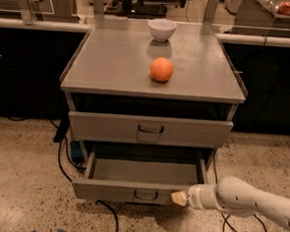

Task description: Close middle drawer

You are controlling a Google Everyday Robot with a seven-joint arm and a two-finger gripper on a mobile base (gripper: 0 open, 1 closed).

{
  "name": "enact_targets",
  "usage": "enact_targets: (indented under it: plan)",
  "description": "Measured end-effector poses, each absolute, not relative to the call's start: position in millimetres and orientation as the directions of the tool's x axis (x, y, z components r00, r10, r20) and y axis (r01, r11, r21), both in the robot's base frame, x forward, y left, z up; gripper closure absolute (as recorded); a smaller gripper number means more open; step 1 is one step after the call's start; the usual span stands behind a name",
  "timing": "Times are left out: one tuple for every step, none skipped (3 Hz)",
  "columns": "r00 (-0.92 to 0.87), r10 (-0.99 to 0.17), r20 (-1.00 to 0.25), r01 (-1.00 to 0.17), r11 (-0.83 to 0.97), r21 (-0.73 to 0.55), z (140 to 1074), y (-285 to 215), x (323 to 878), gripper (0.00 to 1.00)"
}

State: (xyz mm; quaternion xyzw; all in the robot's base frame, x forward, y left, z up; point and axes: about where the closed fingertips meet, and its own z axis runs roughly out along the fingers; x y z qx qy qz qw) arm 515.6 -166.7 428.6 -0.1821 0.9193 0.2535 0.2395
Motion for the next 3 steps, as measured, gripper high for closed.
enact_targets:
  plan:
    - [-0.820,-0.187,-0.541,-0.433,0.822,0.371,426.7,-169.7,540.4,1.00]
    - [-0.830,-0.138,-0.540,-0.383,0.846,0.372,423.8,-174.6,569.3,1.00]
    - [-0.830,-0.138,-0.540,-0.383,0.846,0.372,423.8,-174.7,569.4,1.00]
